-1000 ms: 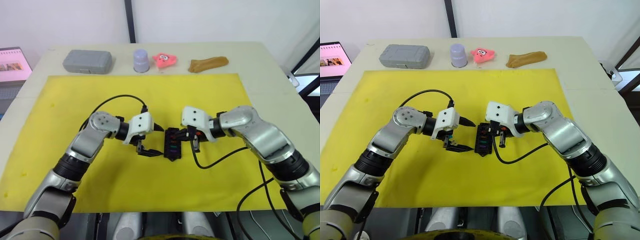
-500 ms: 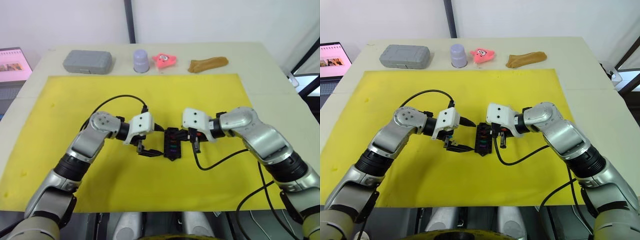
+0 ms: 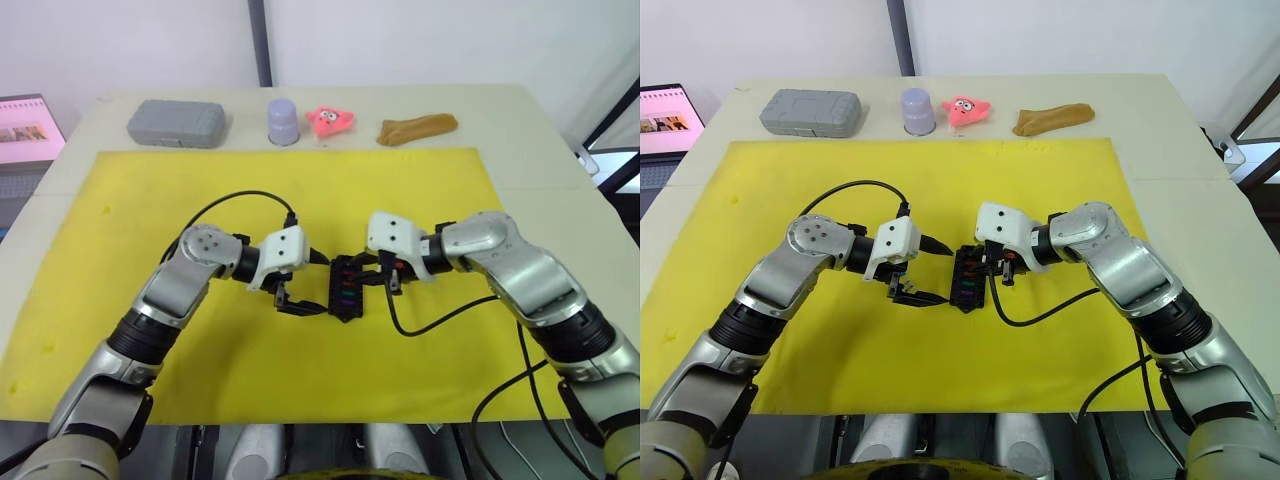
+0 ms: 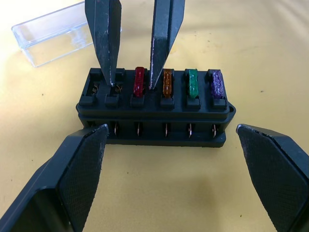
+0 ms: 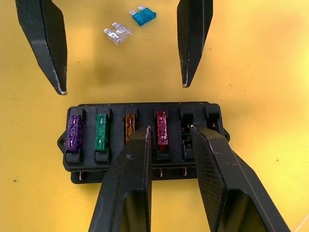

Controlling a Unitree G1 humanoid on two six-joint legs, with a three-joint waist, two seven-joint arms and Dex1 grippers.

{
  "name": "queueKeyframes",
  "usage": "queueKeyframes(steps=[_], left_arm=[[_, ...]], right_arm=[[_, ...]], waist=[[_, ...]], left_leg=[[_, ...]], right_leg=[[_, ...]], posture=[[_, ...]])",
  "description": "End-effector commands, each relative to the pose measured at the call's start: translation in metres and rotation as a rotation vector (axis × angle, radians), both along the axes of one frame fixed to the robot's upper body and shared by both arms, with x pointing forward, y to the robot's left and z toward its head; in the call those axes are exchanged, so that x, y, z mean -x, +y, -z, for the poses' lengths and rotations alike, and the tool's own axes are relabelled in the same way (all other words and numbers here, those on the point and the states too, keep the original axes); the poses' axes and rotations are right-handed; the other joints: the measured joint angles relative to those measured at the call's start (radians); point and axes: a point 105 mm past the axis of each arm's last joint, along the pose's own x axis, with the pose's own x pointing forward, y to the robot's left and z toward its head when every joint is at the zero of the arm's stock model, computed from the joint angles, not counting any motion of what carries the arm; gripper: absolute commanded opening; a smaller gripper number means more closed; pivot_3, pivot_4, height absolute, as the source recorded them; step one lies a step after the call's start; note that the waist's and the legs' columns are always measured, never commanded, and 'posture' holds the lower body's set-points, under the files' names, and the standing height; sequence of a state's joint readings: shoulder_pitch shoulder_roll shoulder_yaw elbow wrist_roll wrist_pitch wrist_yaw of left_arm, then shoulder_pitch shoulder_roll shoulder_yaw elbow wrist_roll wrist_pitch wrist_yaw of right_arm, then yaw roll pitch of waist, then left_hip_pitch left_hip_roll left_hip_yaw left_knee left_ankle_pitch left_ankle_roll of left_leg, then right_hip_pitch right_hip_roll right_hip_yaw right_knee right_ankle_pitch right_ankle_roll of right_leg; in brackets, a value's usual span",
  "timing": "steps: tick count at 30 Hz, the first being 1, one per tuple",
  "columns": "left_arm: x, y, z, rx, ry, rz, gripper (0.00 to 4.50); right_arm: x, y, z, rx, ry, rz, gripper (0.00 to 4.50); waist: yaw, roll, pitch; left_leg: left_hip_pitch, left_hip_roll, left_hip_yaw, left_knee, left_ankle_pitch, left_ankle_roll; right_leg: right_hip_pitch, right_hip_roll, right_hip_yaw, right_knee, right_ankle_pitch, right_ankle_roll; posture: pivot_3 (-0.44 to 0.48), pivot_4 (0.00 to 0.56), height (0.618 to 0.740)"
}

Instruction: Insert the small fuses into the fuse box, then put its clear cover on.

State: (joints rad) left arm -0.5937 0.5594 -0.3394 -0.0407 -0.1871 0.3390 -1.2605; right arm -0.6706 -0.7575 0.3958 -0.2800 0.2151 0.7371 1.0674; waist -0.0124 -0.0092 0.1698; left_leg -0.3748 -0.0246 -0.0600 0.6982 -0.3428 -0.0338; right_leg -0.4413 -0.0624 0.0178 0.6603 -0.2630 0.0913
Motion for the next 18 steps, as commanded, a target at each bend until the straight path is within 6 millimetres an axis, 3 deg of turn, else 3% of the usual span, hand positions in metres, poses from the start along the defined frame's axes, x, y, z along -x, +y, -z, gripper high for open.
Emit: queueKeyframes(steps=[1,11,14,15,18], left_arm=[[0.002,-0.002,-0.007,0.016,-0.025,0.016,4.50],[0.001,-0.001,-0.006,0.012,-0.029,0.016,4.50],[0.001,-0.001,-0.007,0.012,-0.030,0.015,4.50],[0.000,-0.001,-0.007,0.012,-0.031,0.015,4.50],[0.000,-0.002,-0.007,0.013,-0.032,0.014,4.50]], right_arm=[[0.001,0.003,-0.019,-0.046,-0.024,-0.009,1.37],[0.005,0.006,-0.051,-0.171,-0.024,-0.016,1.37],[0.001,0.005,-0.047,-0.185,-0.043,-0.003,0.52],[0.002,0.003,-0.041,-0.188,-0.039,-0.007,0.04],[0.005,0.001,-0.027,-0.203,-0.027,-0.021,0.01]], waist=[[0.000,0.000,0.000],[0.000,0.000,0.000],[0.000,0.000,0.000],[0.001,0.000,0.000],[0.001,0.000,0.000]], left_leg=[[0.000,0.000,0.000,0.000,0.000,0.000],[0.000,0.000,0.000,0.000,0.000,0.000],[0.000,0.000,0.000,0.000,0.000,0.000],[0.000,0.000,0.000,0.000,0.000,0.000],[0.000,0.000,0.000,0.000,0.000,0.000]], right_leg=[[0.000,0.000,0.000,0.000,0.000,0.000],[0.000,0.000,0.000,0.000,0.000,0.000],[0.000,0.000,0.000,0.000,0.000,0.000],[0.000,0.000,0.000,0.000,0.000,0.000],[0.000,0.000,0.000,0.000,0.000,0.000]], posture=[[0.000,0.150,0.740],[0.000,0.150,0.740],[0.000,0.150,0.740],[0.000,0.150,0.740],[0.000,0.150,0.740]])
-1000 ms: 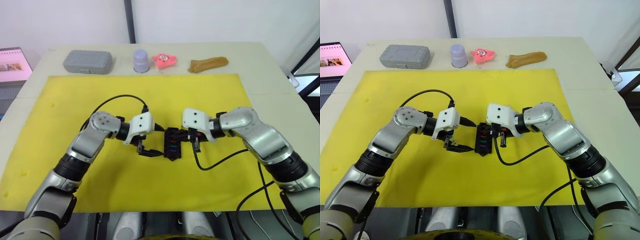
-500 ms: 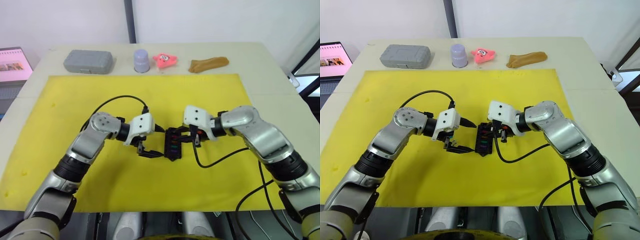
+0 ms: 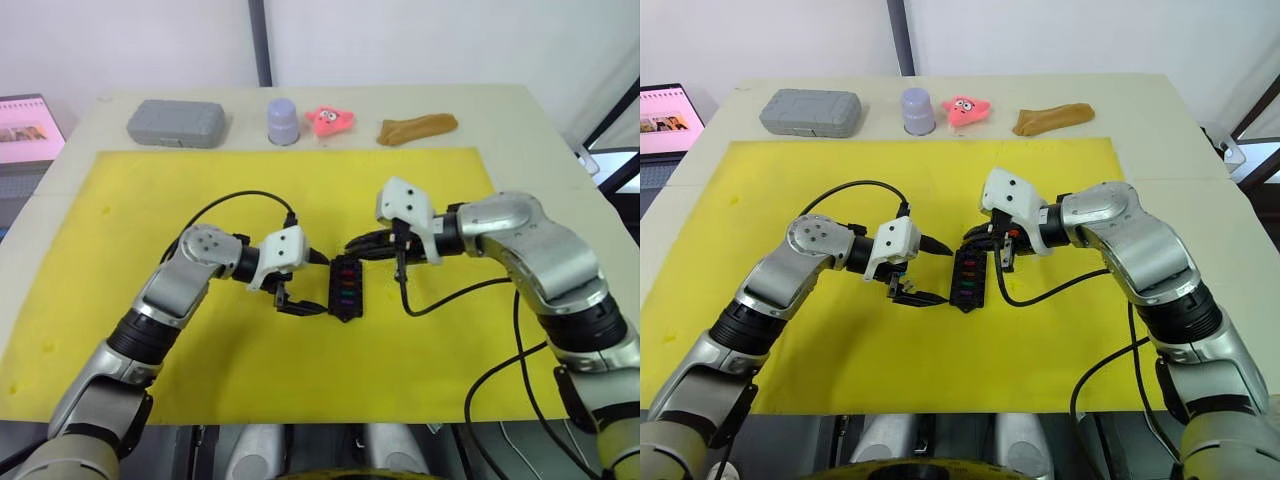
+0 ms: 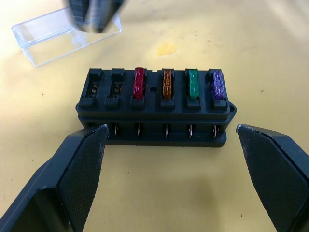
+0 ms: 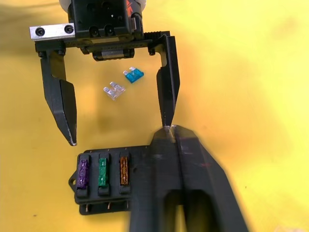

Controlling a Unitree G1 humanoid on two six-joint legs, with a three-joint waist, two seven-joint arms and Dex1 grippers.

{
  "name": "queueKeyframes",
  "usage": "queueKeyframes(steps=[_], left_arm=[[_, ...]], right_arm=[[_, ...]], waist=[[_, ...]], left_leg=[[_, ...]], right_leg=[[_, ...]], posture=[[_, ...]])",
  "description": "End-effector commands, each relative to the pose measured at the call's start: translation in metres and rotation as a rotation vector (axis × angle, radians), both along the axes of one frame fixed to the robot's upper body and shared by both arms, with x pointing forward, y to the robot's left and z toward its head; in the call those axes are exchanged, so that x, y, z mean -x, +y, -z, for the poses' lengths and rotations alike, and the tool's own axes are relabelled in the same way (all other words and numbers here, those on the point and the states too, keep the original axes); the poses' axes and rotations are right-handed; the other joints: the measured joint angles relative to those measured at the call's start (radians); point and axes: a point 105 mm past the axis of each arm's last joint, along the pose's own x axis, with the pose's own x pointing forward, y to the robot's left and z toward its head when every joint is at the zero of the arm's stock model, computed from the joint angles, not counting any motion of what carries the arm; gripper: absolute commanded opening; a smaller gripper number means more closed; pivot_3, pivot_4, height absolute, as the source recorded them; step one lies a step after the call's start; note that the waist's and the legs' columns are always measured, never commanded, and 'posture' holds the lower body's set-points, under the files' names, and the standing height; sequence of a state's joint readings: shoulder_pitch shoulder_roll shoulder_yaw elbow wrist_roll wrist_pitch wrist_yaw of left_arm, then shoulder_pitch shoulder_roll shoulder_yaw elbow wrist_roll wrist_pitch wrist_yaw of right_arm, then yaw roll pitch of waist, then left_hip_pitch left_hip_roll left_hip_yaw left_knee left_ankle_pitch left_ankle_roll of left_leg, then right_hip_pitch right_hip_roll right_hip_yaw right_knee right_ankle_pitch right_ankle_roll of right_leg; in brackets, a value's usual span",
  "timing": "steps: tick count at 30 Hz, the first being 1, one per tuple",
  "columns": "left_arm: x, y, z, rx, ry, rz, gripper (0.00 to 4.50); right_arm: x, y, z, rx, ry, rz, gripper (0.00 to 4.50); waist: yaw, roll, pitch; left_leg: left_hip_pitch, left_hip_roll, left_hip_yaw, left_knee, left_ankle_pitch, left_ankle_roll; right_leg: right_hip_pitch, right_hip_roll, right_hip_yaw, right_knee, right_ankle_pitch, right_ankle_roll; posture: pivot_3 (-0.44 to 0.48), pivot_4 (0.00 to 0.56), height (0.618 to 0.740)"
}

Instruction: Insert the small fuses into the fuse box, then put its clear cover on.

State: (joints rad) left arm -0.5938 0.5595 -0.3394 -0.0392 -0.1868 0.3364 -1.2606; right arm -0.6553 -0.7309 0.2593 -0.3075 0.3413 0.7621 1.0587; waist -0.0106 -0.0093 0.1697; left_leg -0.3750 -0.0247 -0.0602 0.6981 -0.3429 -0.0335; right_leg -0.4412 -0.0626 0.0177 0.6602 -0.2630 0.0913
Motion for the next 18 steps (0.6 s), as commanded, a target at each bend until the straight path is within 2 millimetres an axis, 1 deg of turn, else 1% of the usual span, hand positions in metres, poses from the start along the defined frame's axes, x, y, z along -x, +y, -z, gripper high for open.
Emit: queueKeyframes(steps=[1,5,12,18], left_arm=[[0.000,-0.002,-0.007,0.013,-0.032,0.014,4.50],[0.000,-0.001,-0.007,0.012,-0.032,0.014,4.50],[0.001,-0.001,-0.007,0.008,-0.030,0.014,4.50],[0.001,0.001,-0.007,0.005,-0.032,0.013,4.50]], right_arm=[[0.002,0.000,0.002,-0.046,-0.034,-0.022,0.01],[0.003,0.000,0.008,-0.091,-0.026,-0.027,0.01],[0.001,-0.005,0.020,-0.070,-0.007,-0.008,0.01],[-0.004,-0.012,0.040,-0.028,0.020,0.029,0.01]], waist=[[-0.001,0.000,0.000],[-0.004,0.000,0.000],[-0.001,0.000,0.000],[-0.002,0.000,0.000]], left_leg=[[0.000,0.000,0.000,0.000,0.000,0.000],[0.000,0.000,0.001,0.000,0.000,0.000],[0.000,0.000,0.001,0.000,0.000,0.000],[0.000,0.000,0.001,0.000,0.000,0.000]], right_leg=[[0.000,0.000,0.000,0.000,0.000,0.000],[-0.001,0.000,0.001,0.001,0.000,0.000],[-0.001,0.000,0.001,0.001,0.000,0.000],[0.000,0.000,0.001,0.001,0.000,0.000]], posture=[[0.000,0.150,0.740],[0.000,0.150,0.740],[0.000,0.150,0.740],[0.000,0.150,0.740]])
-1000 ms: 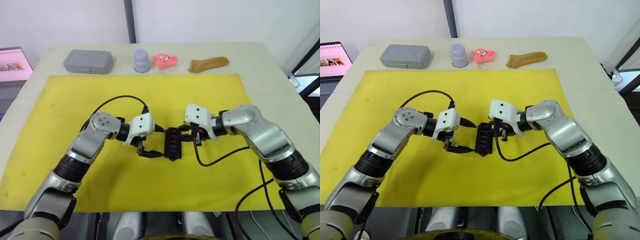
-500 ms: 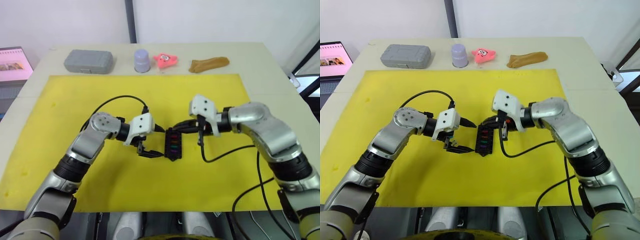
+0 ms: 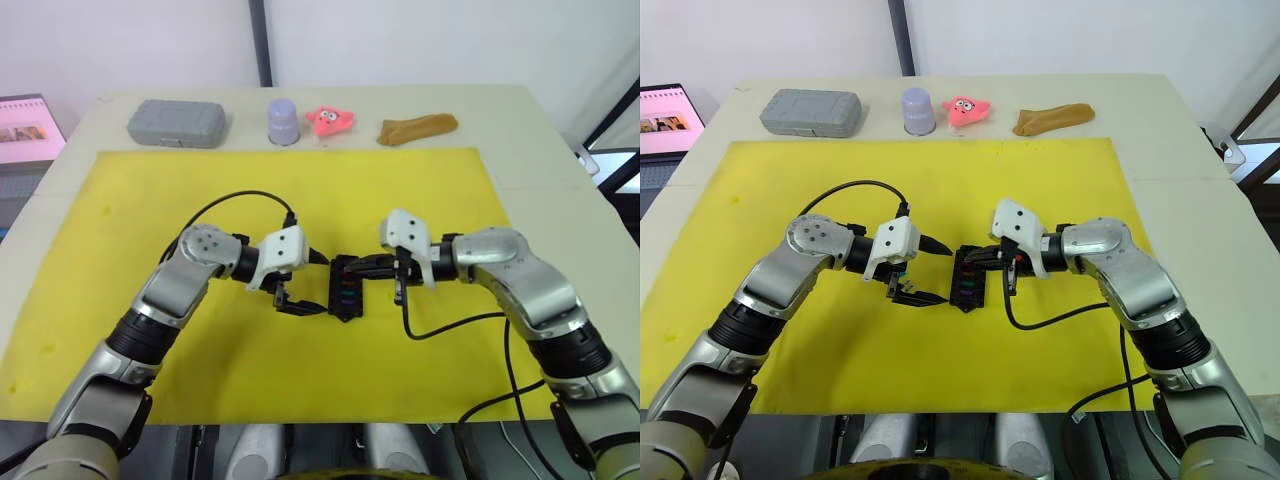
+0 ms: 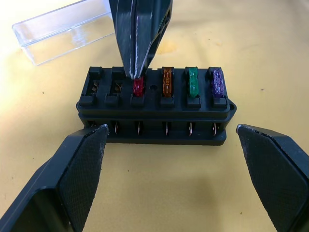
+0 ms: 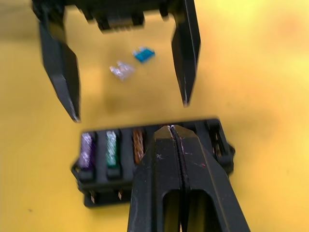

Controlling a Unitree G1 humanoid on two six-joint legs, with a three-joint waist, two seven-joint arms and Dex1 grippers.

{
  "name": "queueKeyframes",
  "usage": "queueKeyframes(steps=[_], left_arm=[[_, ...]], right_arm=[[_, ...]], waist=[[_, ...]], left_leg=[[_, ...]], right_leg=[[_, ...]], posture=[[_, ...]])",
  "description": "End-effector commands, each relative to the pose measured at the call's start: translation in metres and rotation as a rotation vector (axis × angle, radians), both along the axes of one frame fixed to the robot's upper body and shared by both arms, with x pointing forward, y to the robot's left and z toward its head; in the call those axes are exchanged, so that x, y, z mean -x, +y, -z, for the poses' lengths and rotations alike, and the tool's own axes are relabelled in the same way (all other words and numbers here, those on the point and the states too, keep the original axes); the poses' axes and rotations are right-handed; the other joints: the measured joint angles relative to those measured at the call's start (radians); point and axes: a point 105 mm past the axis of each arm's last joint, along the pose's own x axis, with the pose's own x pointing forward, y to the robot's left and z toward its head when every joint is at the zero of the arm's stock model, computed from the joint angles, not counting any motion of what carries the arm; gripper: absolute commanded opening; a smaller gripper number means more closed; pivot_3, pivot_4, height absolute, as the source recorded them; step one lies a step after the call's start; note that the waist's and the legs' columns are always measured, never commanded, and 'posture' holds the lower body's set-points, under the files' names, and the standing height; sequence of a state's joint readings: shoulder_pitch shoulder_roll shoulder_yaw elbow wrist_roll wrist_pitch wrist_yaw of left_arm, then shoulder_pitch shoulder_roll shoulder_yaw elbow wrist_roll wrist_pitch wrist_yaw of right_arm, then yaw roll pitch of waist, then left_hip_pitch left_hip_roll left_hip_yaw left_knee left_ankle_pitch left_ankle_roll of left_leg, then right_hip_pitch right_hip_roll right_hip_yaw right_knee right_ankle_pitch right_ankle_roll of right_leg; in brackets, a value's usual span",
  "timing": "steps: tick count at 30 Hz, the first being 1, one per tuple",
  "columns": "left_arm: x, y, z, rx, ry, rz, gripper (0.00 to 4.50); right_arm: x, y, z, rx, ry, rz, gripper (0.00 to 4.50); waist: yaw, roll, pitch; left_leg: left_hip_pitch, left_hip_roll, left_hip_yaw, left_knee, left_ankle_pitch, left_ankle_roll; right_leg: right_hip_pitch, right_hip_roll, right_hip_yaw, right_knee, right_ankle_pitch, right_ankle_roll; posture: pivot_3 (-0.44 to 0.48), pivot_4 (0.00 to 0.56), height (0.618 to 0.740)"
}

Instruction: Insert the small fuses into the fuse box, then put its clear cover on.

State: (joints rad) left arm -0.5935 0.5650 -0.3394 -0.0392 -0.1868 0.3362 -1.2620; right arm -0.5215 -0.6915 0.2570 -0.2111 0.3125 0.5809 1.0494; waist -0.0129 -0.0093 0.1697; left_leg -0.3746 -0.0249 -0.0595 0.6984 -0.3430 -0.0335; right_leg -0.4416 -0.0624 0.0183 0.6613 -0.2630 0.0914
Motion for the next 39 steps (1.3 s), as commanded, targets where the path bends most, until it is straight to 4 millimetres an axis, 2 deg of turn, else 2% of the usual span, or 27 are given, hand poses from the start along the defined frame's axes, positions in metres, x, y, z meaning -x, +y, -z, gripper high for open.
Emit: queueKeyframes(steps=[1,9,12,15,20,25,27,31,32,35,39], left_arm=[[0.001,-0.001,-0.007,0.009,-0.032,0.015,4.50],[-0.001,0.001,-0.008,0.009,-0.036,-0.002,4.50],[-0.003,0.001,-0.008,0.012,-0.039,-0.011,4.50],[-0.003,0.001,-0.009,0.014,-0.040,-0.014,4.50],[-0.005,0.003,-0.014,0.034,-0.031,-0.031,4.50],[-0.006,0.012,-0.023,0.061,-0.019,-0.062,4.50],[-0.007,0.020,-0.025,0.063,-0.014,-0.087,4.50],[-0.008,0.052,-0.034,0.064,0.026,-0.180,4.50],[-0.007,0.066,-0.036,0.061,0.052,-0.222,4.50],[0.000,0.096,-0.043,0.070,0.106,-0.311,4.50],[0.015,0.145,-0.040,0.036,0.167,-0.457,4.50]], right_arm=[[-0.003,-0.005,0.008,0.037,-0.007,0.013,0.01],[0.000,-0.015,0.029,0.131,0.010,0.001,0.01],[0.002,-0.015,0.030,0.139,0.007,-0.010,0.01],[0.001,-0.013,0.022,0.115,-0.006,-0.010,0.01],[0.008,0.001,-0.021,-0.025,-0.038,-0.052,0.01],[0.011,0.002,-0.051,-0.077,-0.081,-0.048,0.01],[0.011,-0.002,-0.055,-0.065,-0.109,-0.036,0.01],[0.015,-0.030,-0.052,0.063,-0.156,-0.009,0.01],[0.019,-0.042,-0.051,0.093,-0.167,-0.008,0.01],[0.028,-0.070,-0.052,0.144,-0.137,0.007,0.73],[0.028,-0.107,-0.058,0.171,-0.094,0.107,2.56]], waist=[[0.000,0.000,0.000],[0.001,0.000,0.000],[0.002,0.000,0.000],[0.002,0.000,-0.001],[0.001,0.000,-0.001],[0.000,0.000,0.000],[0.000,0.000,0.000],[0.002,0.000,0.000],[0.002,0.000,0.000],[0.001,0.000,0.000],[-0.005,0.000,0.000]], left_leg=[[0.000,0.000,0.000,0.000,0.000,0.000],[0.001,0.000,0.000,0.000,0.000,0.000],[0.002,0.000,0.000,0.000,0.000,0.000],[0.002,0.000,-0.001,0.000,0.000,0.000],[0.002,0.000,-0.001,0.000,0.000,0.000],[0.001,0.000,-0.001,0.000,0.000,0.000],[0.001,0.000,-0.001,0.000,0.000,0.000],[0.000,0.000,-0.001,0.000,-0.001,0.001],[0.001,0.000,-0.001,0.000,-0.001,0.002],[0.000,0.000,0.000,0.000,-0.003,0.006],[0.001,0.001,0.000,-0.001,-0.004,0.007]], right_leg=[[0.000,0.000,0.000,0.000,0.000,0.000],[0.002,0.000,0.000,0.000,0.000,0.000],[0.003,0.000,0.000,0.000,0.000,0.000],[0.003,0.000,0.000,0.000,0.000,0.000],[0.003,0.000,0.000,0.000,0.000,0.000],[0.001,0.000,0.000,0.000,0.000,0.000],[0.001,0.000,0.000,0.000,0.000,0.000],[0.001,0.000,0.000,0.000,0.000,0.000],[0.001,0.000,0.000,-0.001,0.000,0.000],[0.001,0.000,0.000,-0.001,0.000,0.000],[0.002,0.000,0.000,-0.001,0.000,0.000]], posture=[[0.000,0.150,0.740],[0.000,0.150,0.740],[0.000,0.150,0.740],[0.000,0.150,0.740],[0.000,0.150,0.740],[0.000,0.150,0.740],[0.000,0.150,0.740],[0.000,0.150,0.740],[0.000,0.150,0.740],[0.000,0.150,0.740],[0.000,0.150,0.740]])
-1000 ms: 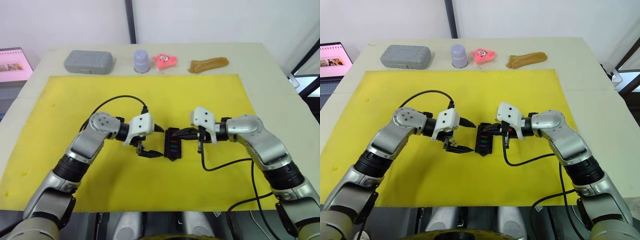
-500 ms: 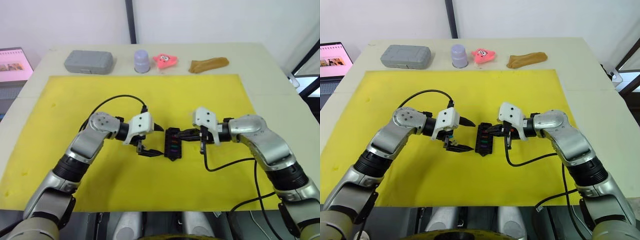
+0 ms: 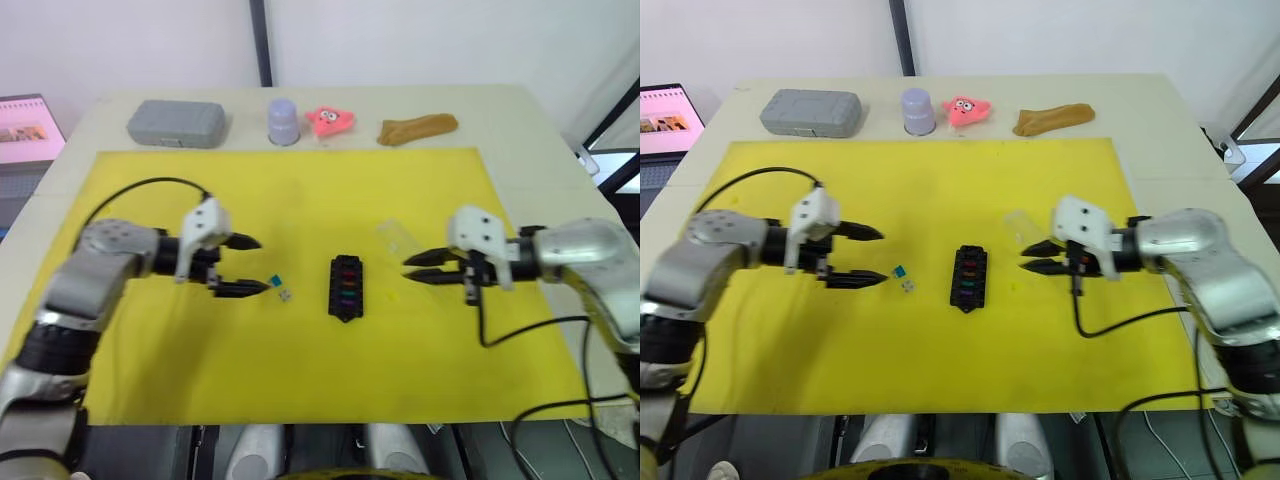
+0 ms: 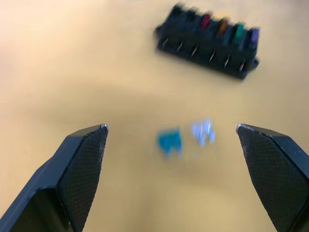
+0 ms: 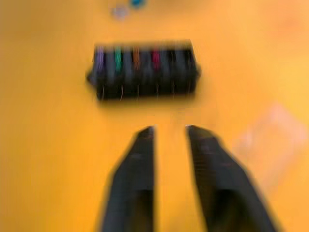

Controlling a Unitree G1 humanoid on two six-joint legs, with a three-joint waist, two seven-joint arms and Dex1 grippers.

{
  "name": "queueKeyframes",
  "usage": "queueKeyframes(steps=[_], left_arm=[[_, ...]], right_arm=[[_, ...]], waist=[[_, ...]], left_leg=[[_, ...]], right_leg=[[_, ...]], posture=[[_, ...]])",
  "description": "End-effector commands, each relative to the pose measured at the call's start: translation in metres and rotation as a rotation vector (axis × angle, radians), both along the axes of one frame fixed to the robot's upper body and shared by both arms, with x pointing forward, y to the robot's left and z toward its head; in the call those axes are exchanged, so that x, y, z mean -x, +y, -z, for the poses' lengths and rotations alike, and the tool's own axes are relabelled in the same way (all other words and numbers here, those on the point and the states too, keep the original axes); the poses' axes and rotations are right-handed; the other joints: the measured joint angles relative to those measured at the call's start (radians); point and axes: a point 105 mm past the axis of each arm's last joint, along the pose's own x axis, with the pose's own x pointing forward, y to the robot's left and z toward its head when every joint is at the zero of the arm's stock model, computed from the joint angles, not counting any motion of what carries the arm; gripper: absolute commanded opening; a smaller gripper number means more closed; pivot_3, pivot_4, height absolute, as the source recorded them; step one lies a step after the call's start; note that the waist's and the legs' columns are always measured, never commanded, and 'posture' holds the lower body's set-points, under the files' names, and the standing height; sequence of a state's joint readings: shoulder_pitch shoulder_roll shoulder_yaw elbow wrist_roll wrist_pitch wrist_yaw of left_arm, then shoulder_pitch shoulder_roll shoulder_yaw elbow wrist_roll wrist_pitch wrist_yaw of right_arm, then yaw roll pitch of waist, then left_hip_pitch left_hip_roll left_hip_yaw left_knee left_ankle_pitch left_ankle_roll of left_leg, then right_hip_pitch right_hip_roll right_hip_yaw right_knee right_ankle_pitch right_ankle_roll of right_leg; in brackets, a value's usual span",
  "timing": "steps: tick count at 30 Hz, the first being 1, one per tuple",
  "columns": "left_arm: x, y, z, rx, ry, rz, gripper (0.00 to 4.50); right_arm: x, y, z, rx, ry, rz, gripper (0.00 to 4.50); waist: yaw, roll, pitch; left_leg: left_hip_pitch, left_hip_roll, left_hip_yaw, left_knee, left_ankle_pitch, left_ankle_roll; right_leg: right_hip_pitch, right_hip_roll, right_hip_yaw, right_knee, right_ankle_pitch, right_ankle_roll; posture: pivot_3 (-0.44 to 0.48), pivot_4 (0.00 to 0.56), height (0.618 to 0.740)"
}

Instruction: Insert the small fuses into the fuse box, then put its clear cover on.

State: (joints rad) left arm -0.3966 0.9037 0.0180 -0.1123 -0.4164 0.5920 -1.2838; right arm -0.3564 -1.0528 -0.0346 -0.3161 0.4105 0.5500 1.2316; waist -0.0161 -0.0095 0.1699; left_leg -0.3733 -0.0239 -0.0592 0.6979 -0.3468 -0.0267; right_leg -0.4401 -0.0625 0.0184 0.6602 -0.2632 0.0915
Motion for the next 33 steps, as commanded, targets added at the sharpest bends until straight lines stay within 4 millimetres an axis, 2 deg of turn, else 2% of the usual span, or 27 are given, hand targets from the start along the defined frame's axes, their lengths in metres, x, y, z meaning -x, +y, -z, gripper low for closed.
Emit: queueKeyframes(steps=[1,4,7,10,15,17,19,22,26,29,33], left_arm=[[0.014,0.036,-0.010,0.000,0.011,-0.100,4.50],[0.024,0.066,-0.006,-0.037,0.039,-0.196,4.50],[0.030,0.080,-0.005,-0.063,0.041,-0.237,4.50],[0.032,0.080,-0.006,-0.064,0.035,-0.245,4.50],[0.028,0.074,-0.007,-0.058,0.023,-0.231,4.50],[0.021,0.060,-0.006,-0.039,0.014,-0.194,4.50],[0.014,0.038,-0.002,-0.020,0.032,-0.124,4.50],[0.008,0.024,0.001,-0.012,0.056,-0.076,4.50],[-0.007,-0.004,0.016,0.066,0.210,0.008,4.50],[-0.012,-0.010,0.024,0.070,0.298,0.026,4.50],[-0.011,-0.015,0.025,0.118,0.442,0.036,4.50]], right_arm=[[0.001,-0.029,-0.017,0.016,-0.043,0.064,3.07],[0.002,-0.053,-0.016,0.059,-0.035,0.120,4.48],[0.002,-0.068,-0.016,0.077,-0.034,0.162,4.48],[0.003,-0.077,-0.015,0.089,-0.031,0.182,4.48],[0.000,-0.069,-0.018,0.081,-0.054,0.174,4.48],[-0.002,-0.058,-0.020,0.063,-0.068,0.150,4.48],[-0.002,-0.034,-0.025,0.023,-0.078,0.085,4.48],[-0.002,-0.017,-0.030,-0.005,-0.081,0.037,4.48],[0.007,0.040,-0.036,-0.066,-0.091,-0.159,4.48],[0.014,0.069,-0.039,-0.095,-0.093,-0.242,4.48],[0.012,0.093,-0.036,-0.102,-0.080,-0.259,4.48]], waist=[[0.000,0.000,0.000],[0.005,0.000,0.000],[0.006,0.001,0.000],[0.007,0.001,0.000],[0.004,0.001,0.001],[0.004,0.001,0.001],[0.005,0.002,0.001],[0.004,0.002,0.001],[0.004,0.002,0.001],[0.000,0.001,0.001],[-0.001,0.001,0.001]], left_leg=[[0.000,0.001,0.000,0.000,-0.001,0.001],[0.000,0.001,0.000,0.000,-0.001,0.001],[0.000,0.001,0.001,0.000,-0.001,0.002],[0.000,0.001,0.001,0.000,-0.001,0.002],[0.000,0.001,0.001,0.000,-0.001,0.002],[0.000,0.001,0.001,0.000,-0.001,0.002],[0.000,0.001,0.001,0.000,-0.001,0.001],[0.000,0.001,0.001,0.000,-0.001,0.001],[-0.001,0.000,0.001,0.000,-0.001,0.001],[0.000,0.000,0.000,0.001,0.001,-0.003],[-0.002,0.000,0.001,0.001,0.002,-0.004]], right_leg=[[0.000,0.000,0.000,0.000,0.000,0.000],[0.000,0.000,0.000,0.000,0.000,0.000],[0.001,0.000,0.000,-0.001,0.000,0.000],[0.002,-0.001,0.000,-0.002,0.000,0.000],[0.002,0.000,0.000,-0.002,0.000,0.000],[0.001,0.000,0.000,-0.002,0.000,0.000],[0.002,0.000,0.000,-0.002,0.000,0.000],[0.001,0.000,0.000,-0.002,0.000,0.000],[0.001,0.000,-0.001,-0.002,0.000,0.000],[0.000,0.001,-0.001,0.000,0.000,0.000],[-0.002,0.000,-0.001,0.001,0.000,0.000]], posture=[[0.000,0.150,0.740],[0.000,0.150,0.740],[0.000,0.150,0.740],[0.000,0.150,0.740],[0.000,0.150,0.740],[0.000,0.150,0.740],[0.000,0.150,0.740],[0.000,0.150,0.740],[0.000,0.150,0.740],[0.000,0.150,0.740],[0.000,0.150,0.740]])
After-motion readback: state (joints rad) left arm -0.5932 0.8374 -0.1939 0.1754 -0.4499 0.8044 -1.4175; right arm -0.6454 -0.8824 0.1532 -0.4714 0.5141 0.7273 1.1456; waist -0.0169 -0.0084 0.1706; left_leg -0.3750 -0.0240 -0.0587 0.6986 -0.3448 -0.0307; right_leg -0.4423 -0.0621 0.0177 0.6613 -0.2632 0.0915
